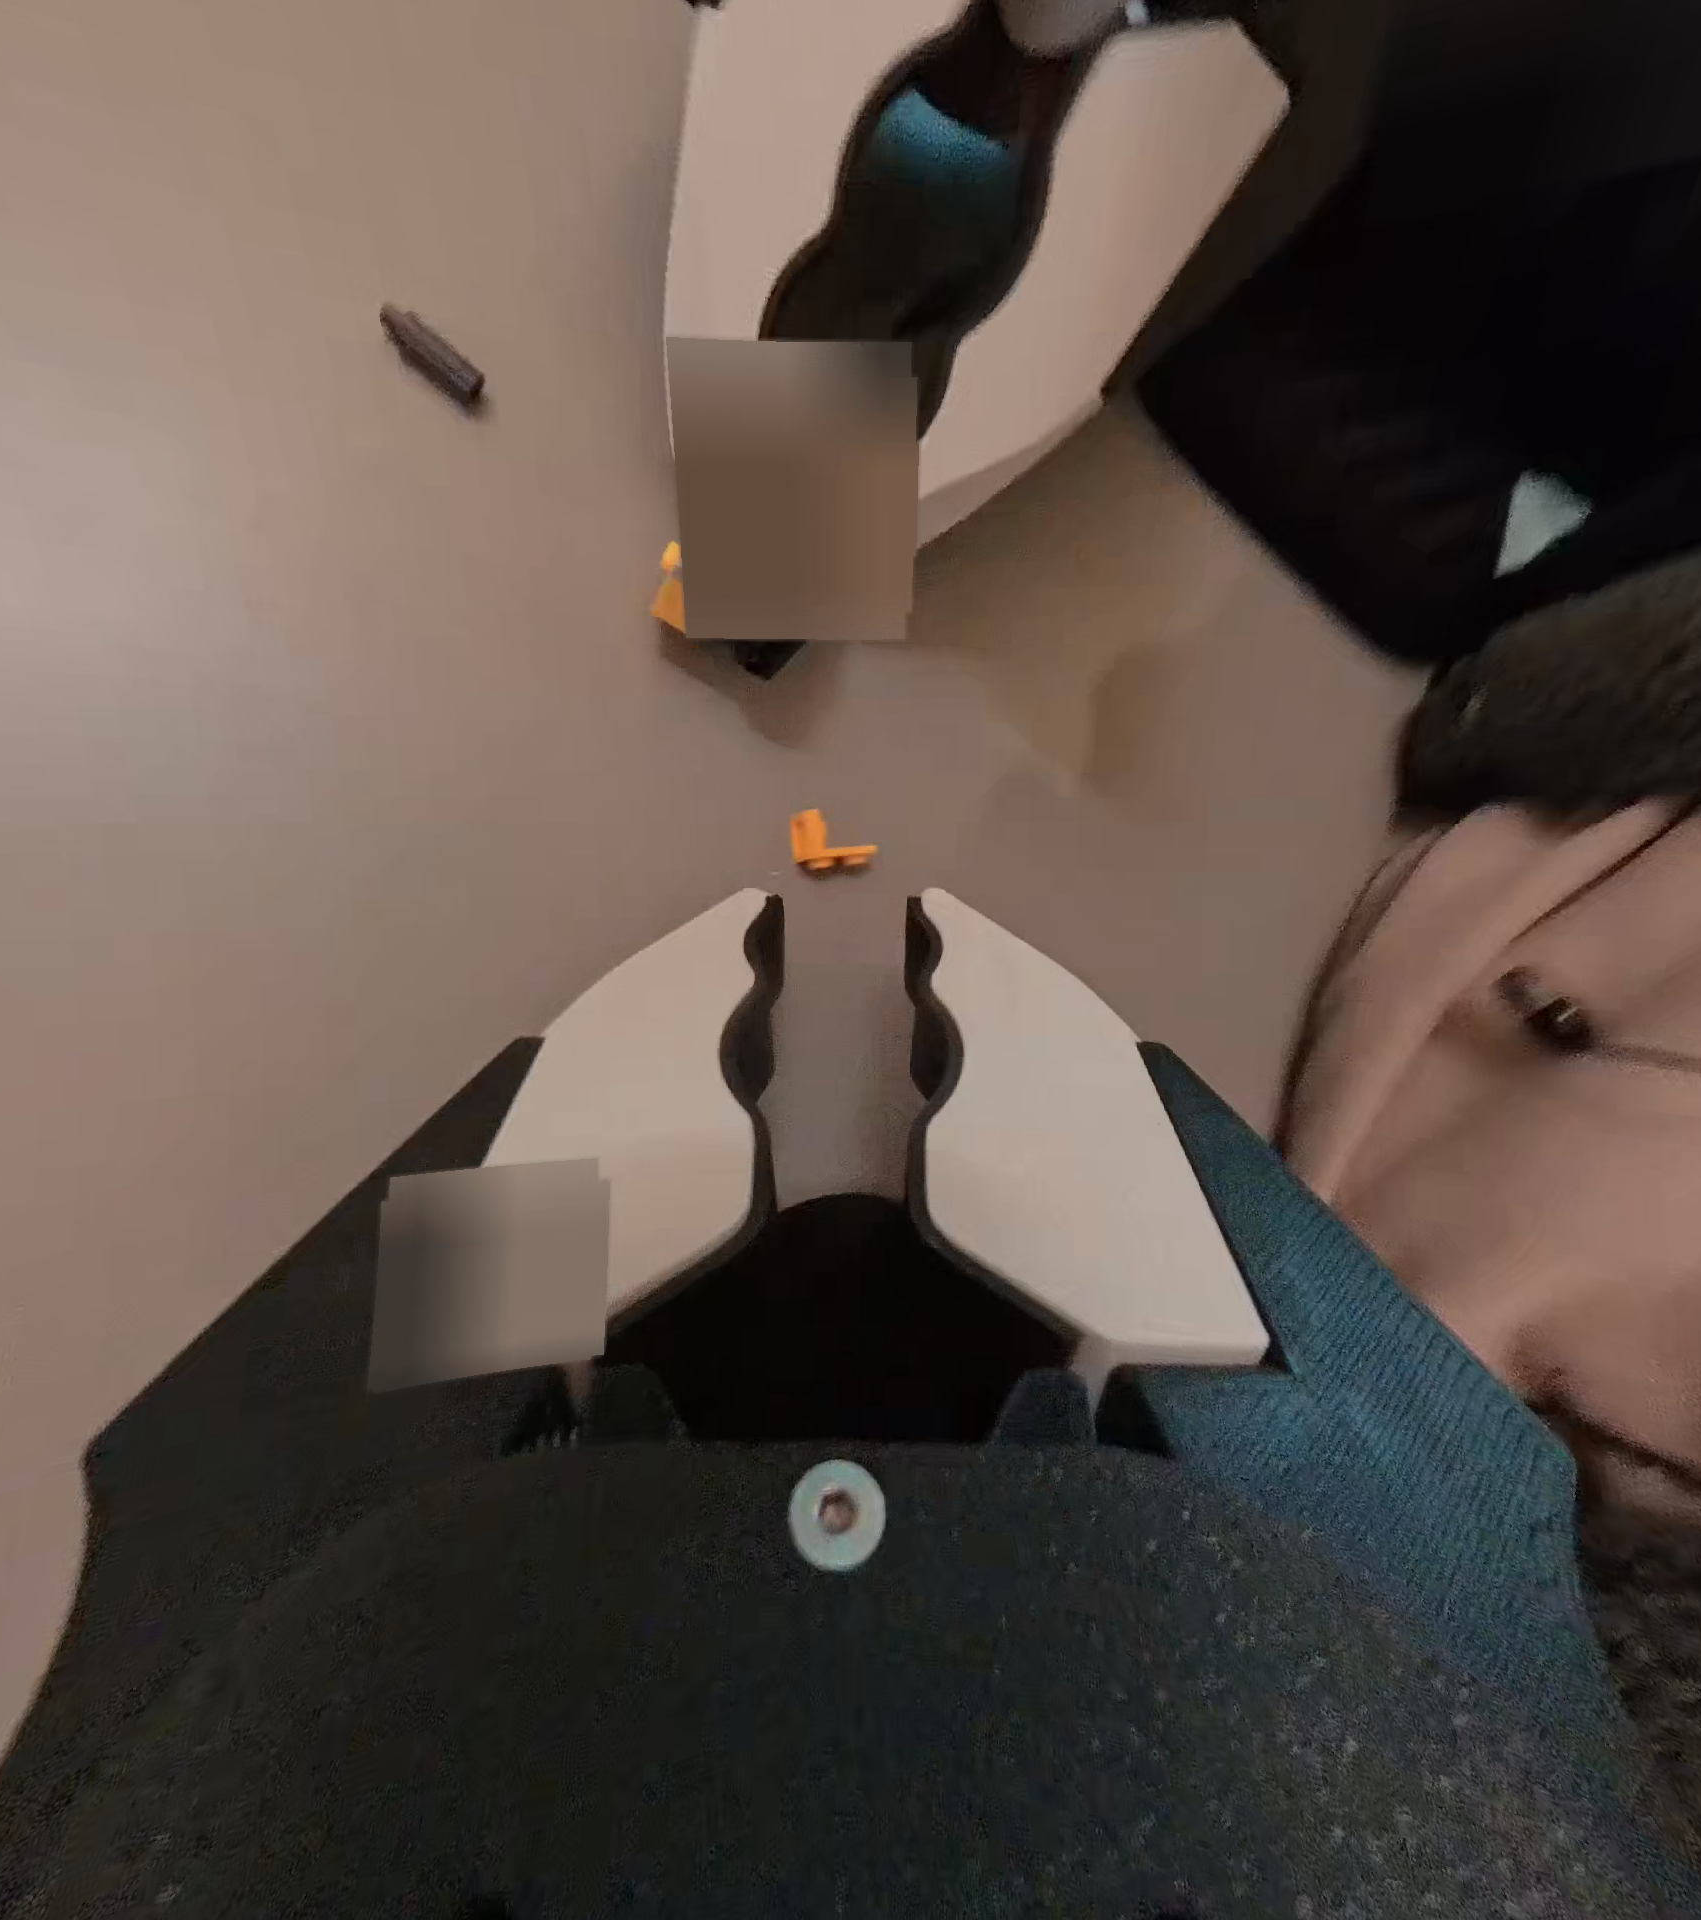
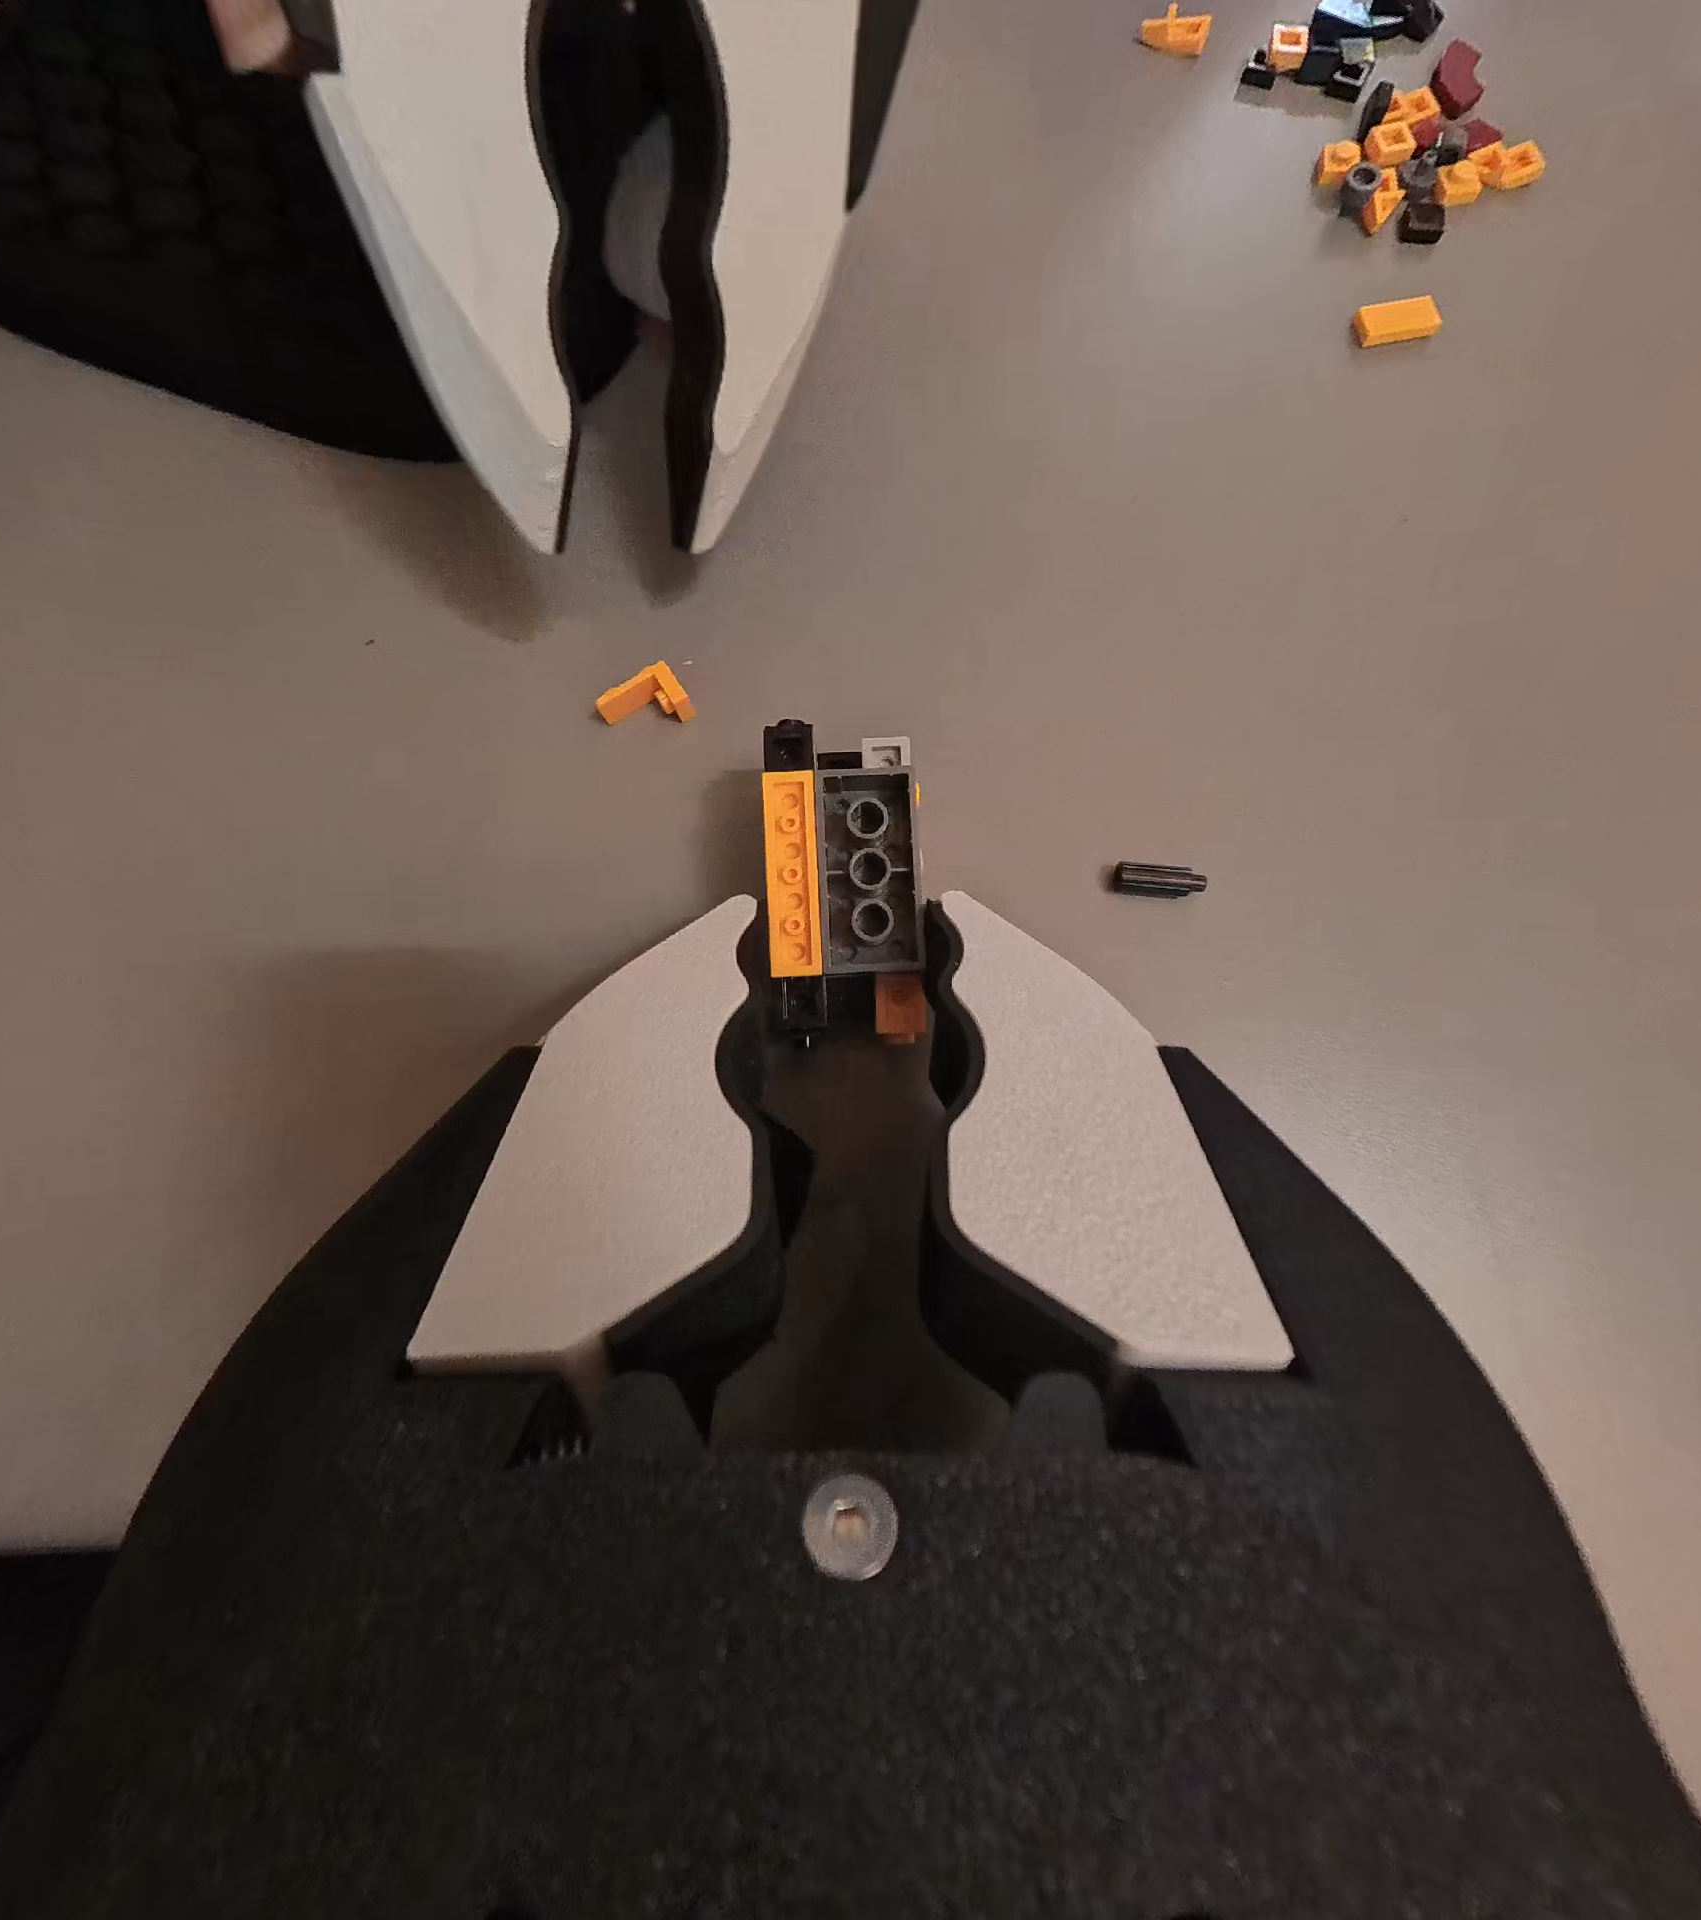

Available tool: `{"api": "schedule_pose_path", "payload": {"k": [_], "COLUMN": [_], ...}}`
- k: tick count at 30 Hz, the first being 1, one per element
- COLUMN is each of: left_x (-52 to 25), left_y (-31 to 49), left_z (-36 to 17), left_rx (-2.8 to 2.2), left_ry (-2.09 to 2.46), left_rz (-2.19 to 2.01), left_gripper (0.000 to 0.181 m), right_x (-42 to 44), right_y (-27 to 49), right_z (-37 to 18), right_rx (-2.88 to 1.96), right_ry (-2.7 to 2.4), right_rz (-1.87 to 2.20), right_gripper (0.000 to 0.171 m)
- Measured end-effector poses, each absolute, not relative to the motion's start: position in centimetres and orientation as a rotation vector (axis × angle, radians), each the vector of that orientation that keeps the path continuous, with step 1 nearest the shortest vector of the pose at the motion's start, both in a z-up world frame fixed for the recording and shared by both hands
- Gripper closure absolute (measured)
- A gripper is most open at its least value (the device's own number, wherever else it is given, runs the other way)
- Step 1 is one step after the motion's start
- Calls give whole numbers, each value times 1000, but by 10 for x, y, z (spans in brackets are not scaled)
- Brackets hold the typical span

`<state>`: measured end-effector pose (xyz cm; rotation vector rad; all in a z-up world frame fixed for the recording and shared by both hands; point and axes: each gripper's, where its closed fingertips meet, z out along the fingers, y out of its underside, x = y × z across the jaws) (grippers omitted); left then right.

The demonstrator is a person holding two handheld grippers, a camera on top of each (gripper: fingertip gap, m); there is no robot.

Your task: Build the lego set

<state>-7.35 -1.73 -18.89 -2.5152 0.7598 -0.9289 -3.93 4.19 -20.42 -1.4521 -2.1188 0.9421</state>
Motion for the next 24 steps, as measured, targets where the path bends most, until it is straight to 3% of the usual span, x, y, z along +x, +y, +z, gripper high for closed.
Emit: {"api": "schedule_pose_path", "payload": {"k": [6,15,24], "left_x": [-60,-53,-66], "left_y": [-18,-10,13], "left_z": [-202,-212,-192], "left_rx": [-2654,-2654,-2228], "left_ry": [549,660,971], "left_rz": [-921,-657,-100], "left_gripper": [150,174,175], "right_x": [-39,-38,-34], "right_y": [42,41,33], "right_z": [-204,-205,-204], "right_rx": [-1459,-1450,-1453], "right_ry": [-2106,-2108,-2141], "right_rz": [946,932,1011], "right_gripper": [144,144,144]}}
